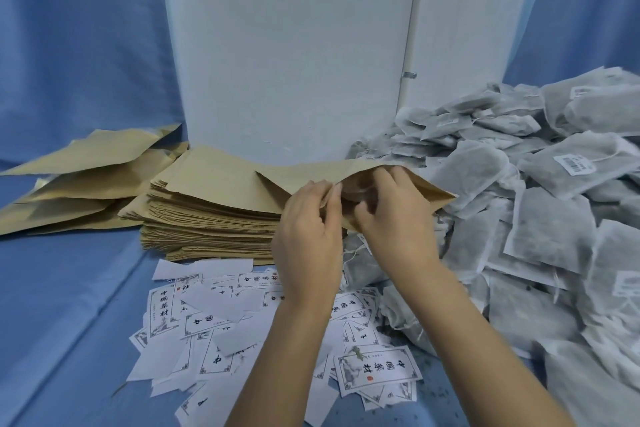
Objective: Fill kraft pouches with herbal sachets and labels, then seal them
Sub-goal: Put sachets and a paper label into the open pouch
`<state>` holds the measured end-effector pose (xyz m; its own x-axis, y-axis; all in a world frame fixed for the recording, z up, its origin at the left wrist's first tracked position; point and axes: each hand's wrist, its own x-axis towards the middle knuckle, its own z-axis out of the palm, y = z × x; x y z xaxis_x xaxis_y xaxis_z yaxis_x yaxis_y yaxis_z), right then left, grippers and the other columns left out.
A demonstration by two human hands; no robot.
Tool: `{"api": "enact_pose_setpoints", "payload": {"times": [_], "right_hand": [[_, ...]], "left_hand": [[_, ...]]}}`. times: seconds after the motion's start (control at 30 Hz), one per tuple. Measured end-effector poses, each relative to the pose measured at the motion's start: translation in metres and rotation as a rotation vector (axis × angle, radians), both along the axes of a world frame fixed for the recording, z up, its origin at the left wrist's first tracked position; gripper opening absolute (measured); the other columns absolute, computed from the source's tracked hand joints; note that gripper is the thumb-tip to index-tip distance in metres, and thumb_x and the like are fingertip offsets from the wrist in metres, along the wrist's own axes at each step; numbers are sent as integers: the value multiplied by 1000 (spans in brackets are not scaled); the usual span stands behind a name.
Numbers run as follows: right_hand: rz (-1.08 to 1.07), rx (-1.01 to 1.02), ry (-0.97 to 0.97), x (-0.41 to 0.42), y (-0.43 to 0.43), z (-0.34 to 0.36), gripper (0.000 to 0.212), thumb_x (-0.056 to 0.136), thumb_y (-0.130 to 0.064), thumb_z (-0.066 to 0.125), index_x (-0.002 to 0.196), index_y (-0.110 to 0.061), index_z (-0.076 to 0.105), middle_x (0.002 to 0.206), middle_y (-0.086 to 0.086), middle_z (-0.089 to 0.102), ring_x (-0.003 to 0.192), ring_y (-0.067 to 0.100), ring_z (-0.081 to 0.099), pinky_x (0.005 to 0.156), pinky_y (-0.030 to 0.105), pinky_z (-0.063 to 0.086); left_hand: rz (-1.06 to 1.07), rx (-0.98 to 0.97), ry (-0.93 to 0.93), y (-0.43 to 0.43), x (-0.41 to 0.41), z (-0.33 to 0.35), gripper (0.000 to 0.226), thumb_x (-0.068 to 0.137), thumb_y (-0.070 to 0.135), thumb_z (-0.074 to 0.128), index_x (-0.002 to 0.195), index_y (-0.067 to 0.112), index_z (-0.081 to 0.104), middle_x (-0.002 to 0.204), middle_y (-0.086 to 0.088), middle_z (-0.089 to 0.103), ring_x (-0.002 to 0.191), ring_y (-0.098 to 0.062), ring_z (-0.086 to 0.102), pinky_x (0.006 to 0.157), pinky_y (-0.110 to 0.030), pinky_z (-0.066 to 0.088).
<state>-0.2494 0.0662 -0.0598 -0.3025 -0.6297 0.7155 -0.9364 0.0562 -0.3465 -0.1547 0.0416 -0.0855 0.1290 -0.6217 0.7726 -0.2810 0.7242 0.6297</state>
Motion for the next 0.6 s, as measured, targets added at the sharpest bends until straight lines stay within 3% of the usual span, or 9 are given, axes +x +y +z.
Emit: {"api": "enact_pose_setpoints", "payload": {"times": [0.07, 0.13, 0.23, 0.27, 0.37, 0.47, 0.53, 0.6], "right_hand": [[123, 73, -59, -1, -3, 0, 8, 87, -13, 54, 88, -10, 61, 90, 6, 57, 78, 23, 53, 70, 33, 39], [247, 183, -126, -3, -3, 1, 21, 91, -17, 50, 73, -23, 58, 73, -3, 59, 68, 16, 52, 65, 29, 36], [307, 301, -199, -8, 0, 5, 23, 93, -23, 45, 87, -17, 67, 87, 0, 69, 84, 22, 59, 74, 32, 45], [305, 298, -213, -10, 2, 6, 23, 93, -23, 46, 88, -16, 67, 87, 0, 69, 85, 22, 60, 74, 31, 45], [144, 161, -264, -12, 3, 10, 28, 89, -25, 49, 66, -12, 58, 70, 4, 66, 73, 27, 59, 65, 32, 45], [-23, 48, -237, -12, 6, 14, 30, 88, -28, 46, 67, -9, 55, 68, 6, 62, 71, 28, 57, 63, 35, 44], [-20, 145, -205, -13, 6, 16, 29, 89, -27, 44, 64, -13, 46, 68, 3, 55, 72, 29, 52, 62, 33, 36], [28, 291, -199, -11, 6, 15, 28, 91, -24, 43, 65, -14, 46, 74, 7, 57, 77, 33, 52, 65, 33, 38]], "left_hand": [[-4, -51, -7, 3, -3, -1, 33, 92, 34, 53, 100, 8, 71, 98, 2, 71, 94, -12, 65, 75, -12, 41], [13, -104, -11, 4, -4, -3, 34, 93, 32, 49, 97, 7, 72, 95, 1, 72, 90, -13, 66, 74, -16, 44], [71, -208, -34, 4, -5, -6, 31, 93, 27, 50, 91, 7, 73, 88, 0, 73, 80, -13, 68, 66, -18, 47], [86, -231, -50, 4, -5, -6, 30, 93, 27, 51, 90, 7, 73, 86, 0, 73, 77, -13, 68, 64, -19, 47], [118, -202, -69, 1, -4, -4, 32, 94, 29, 48, 92, 9, 73, 88, 1, 73, 78, -13, 68, 63, -19, 47], [115, -101, -17, 0, -1, -3, 38, 94, 35, 44, 97, 11, 73, 92, 2, 73, 80, -12, 67, 65, -16, 43], [116, -108, 5, 0, 2, -3, 38, 94, 34, 44, 97, 10, 73, 90, 2, 73, 79, -12, 67, 64, -16, 44], [130, -243, -5, -3, 2, -7, 33, 95, 27, 48, 91, 6, 73, 84, -1, 73, 74, -13, 66, 61, -19, 47]]}}
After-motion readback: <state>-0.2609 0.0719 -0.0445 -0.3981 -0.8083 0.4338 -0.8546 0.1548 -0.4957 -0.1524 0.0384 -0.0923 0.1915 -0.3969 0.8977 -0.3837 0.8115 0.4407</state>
